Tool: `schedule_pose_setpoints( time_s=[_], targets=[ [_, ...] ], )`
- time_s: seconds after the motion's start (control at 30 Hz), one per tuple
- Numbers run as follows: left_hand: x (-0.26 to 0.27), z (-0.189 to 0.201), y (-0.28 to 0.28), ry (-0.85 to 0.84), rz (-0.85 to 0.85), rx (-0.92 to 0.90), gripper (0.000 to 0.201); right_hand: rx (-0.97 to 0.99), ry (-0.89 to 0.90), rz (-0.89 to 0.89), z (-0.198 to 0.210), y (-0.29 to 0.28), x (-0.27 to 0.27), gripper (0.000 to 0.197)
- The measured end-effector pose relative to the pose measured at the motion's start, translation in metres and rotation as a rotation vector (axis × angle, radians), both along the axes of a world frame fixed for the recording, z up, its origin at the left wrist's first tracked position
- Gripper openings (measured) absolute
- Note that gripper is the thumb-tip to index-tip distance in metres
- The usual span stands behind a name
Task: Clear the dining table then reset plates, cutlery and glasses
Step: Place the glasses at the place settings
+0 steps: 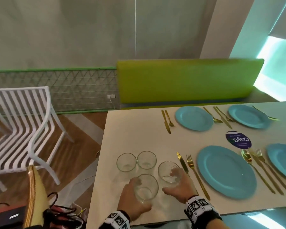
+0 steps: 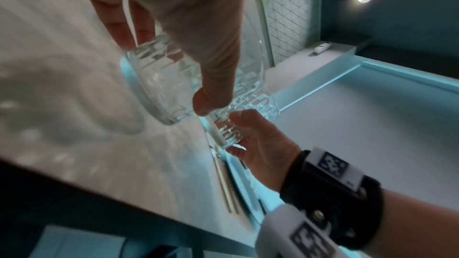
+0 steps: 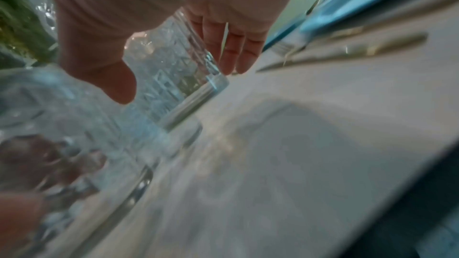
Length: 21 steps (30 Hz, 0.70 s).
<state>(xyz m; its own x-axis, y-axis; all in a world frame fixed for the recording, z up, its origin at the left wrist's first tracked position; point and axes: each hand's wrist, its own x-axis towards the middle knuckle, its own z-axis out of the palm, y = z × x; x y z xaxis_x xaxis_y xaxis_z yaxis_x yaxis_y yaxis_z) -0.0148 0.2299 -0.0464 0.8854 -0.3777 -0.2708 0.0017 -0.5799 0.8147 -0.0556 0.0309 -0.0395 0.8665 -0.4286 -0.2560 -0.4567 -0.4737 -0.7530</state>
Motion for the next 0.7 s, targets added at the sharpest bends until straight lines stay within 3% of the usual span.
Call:
schedule_pose_setpoints(
  time_s=[0.3,0.57,0.7],
  targets=[
    [0.012,0.069,-0.138,-0.11,-0.187,-0.193,0.083,-0.041,-0.209,-0.395,0.071,-0.135,-0.008,0.065],
    [0.042,0.098,-0.285,-0.228,-0.232,-0.221,0.084,-0.012,-0.27,-0.643,0.088,-0.287,-0.025,0.062],
    [0.053,0.105,-0.363,-0.224,-0.217,-0.221,0.084,-0.073,-0.215,-0.677,0.095,-0.369,-0.025,0.065]
  ],
)
